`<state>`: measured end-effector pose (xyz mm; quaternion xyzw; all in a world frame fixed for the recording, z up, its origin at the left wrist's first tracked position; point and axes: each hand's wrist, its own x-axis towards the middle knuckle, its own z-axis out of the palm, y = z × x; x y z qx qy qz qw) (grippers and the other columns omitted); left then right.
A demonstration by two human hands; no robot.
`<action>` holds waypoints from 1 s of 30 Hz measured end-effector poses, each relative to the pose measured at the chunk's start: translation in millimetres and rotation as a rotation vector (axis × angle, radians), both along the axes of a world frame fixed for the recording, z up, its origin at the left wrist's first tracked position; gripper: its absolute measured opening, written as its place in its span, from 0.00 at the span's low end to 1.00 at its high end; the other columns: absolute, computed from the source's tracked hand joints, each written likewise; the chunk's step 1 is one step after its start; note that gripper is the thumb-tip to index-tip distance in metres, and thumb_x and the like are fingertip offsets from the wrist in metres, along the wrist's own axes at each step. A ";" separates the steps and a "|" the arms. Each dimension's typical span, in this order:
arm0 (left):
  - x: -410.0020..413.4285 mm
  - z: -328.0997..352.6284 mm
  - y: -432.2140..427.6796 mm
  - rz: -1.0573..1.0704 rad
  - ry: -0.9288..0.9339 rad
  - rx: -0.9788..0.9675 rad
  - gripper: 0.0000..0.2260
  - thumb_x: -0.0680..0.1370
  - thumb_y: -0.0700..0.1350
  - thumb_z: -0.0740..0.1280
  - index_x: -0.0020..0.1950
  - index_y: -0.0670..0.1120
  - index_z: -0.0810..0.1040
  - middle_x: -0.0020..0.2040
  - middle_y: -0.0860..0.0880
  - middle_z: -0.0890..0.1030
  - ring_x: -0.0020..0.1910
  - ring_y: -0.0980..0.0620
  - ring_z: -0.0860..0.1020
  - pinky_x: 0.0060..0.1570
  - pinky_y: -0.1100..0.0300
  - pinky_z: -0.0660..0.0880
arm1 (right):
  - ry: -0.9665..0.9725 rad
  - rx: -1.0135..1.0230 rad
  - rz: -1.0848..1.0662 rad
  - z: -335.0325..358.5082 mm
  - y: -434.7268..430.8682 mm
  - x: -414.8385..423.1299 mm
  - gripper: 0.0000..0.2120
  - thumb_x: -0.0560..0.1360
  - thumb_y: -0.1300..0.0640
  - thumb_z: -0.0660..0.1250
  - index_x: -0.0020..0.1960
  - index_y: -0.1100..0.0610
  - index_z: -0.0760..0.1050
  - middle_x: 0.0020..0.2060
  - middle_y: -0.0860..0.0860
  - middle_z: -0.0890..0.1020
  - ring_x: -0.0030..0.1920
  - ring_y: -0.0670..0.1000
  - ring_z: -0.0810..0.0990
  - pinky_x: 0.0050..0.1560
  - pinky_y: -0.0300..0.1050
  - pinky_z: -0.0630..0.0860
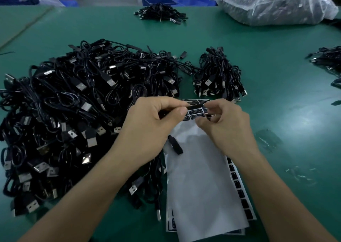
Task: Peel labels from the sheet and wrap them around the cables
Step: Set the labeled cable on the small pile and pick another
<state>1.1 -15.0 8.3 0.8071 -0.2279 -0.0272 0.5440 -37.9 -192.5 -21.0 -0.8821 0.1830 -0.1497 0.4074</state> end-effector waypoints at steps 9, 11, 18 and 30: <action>-3.8 -26.8 -6.6 0.138 -0.117 0.056 0.08 0.74 0.40 0.76 0.44 0.55 0.86 0.39 0.60 0.85 0.38 0.60 0.82 0.44 0.55 0.82 | 0.079 0.603 -0.085 10.1 -19.6 4.1 0.06 0.76 0.60 0.69 0.47 0.62 0.82 0.39 0.52 0.84 0.35 0.47 0.74 0.31 0.39 0.69; -2.9 -29.8 -6.3 0.155 -0.112 0.079 0.09 0.74 0.42 0.77 0.41 0.58 0.85 0.39 0.61 0.84 0.37 0.59 0.82 0.43 0.50 0.82 | 0.110 0.721 -0.114 11.7 -20.5 4.8 0.03 0.76 0.58 0.71 0.46 0.56 0.82 0.44 0.53 0.87 0.31 0.44 0.74 0.26 0.36 0.67; -6.2 -31.1 -7.8 0.207 -0.145 0.137 0.17 0.74 0.45 0.75 0.59 0.62 0.82 0.41 0.66 0.81 0.40 0.63 0.81 0.48 0.53 0.81 | 0.105 0.637 -0.058 8.1 -17.7 3.6 0.08 0.77 0.57 0.71 0.39 0.55 0.82 0.30 0.44 0.75 0.23 0.42 0.67 0.19 0.33 0.62; -11.9 -31.7 -7.4 0.184 -0.313 0.328 0.07 0.80 0.48 0.69 0.54 0.58 0.84 0.46 0.58 0.84 0.45 0.54 0.82 0.44 0.49 0.80 | -0.113 0.422 -0.116 12.5 -11.1 3.1 0.07 0.76 0.58 0.66 0.43 0.53 0.83 0.43 0.51 0.85 0.40 0.47 0.81 0.41 0.41 0.78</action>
